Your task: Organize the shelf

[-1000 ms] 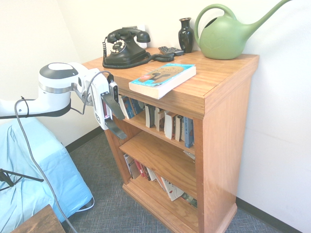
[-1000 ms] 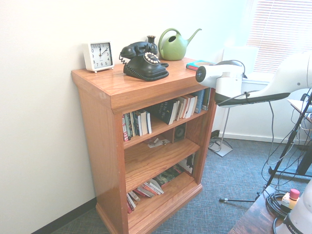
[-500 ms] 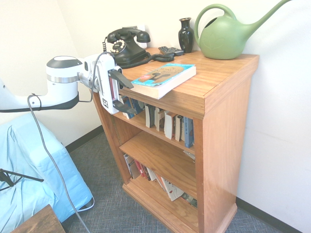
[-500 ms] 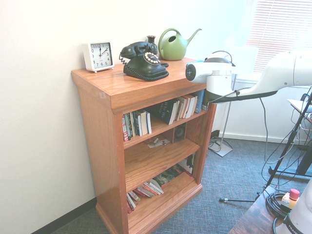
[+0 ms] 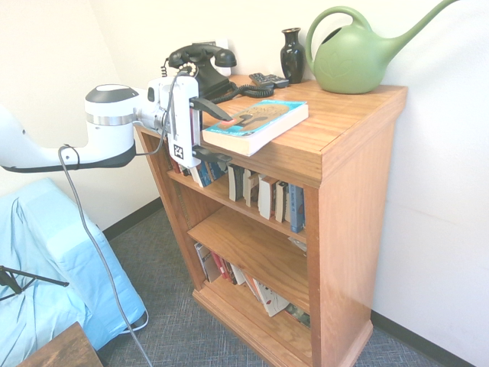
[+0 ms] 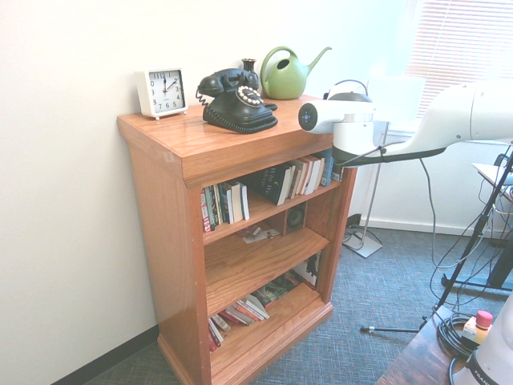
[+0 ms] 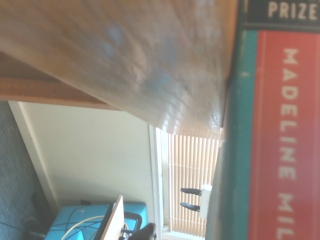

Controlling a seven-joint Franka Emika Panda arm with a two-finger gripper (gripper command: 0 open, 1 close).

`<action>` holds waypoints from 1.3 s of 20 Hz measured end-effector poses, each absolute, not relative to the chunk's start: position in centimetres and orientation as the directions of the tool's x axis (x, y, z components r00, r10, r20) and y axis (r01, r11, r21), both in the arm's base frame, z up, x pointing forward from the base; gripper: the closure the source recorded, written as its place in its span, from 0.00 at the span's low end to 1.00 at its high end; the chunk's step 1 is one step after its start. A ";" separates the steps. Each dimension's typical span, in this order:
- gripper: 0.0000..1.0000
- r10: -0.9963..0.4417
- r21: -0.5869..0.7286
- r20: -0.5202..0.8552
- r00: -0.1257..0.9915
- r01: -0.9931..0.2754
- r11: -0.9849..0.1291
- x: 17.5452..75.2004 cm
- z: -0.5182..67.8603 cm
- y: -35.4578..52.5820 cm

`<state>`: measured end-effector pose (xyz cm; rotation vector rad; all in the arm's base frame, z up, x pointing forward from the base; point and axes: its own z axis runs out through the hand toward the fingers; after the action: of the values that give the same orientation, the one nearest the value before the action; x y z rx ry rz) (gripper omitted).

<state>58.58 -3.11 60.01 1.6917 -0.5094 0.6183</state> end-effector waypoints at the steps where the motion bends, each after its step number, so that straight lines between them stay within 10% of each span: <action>1: 0.00 -0.006 0.748 0.646 0.764 -0.634 -0.199 58.7 59.9 -3.6; 13: 0.00 -0.048 0.751 0.643 0.764 -0.642 -0.152 59.4 59.5 -4.8; 14: 1.00 -0.050 0.751 0.644 0.763 -0.644 -0.149 59.5 59.6 -4.8; 26: 1.00 -0.075 0.715 0.683 0.727 -0.686 -0.135 61.4 61.1 -5.7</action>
<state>61.39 -5.69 61.07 1.6435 -0.6221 0.5889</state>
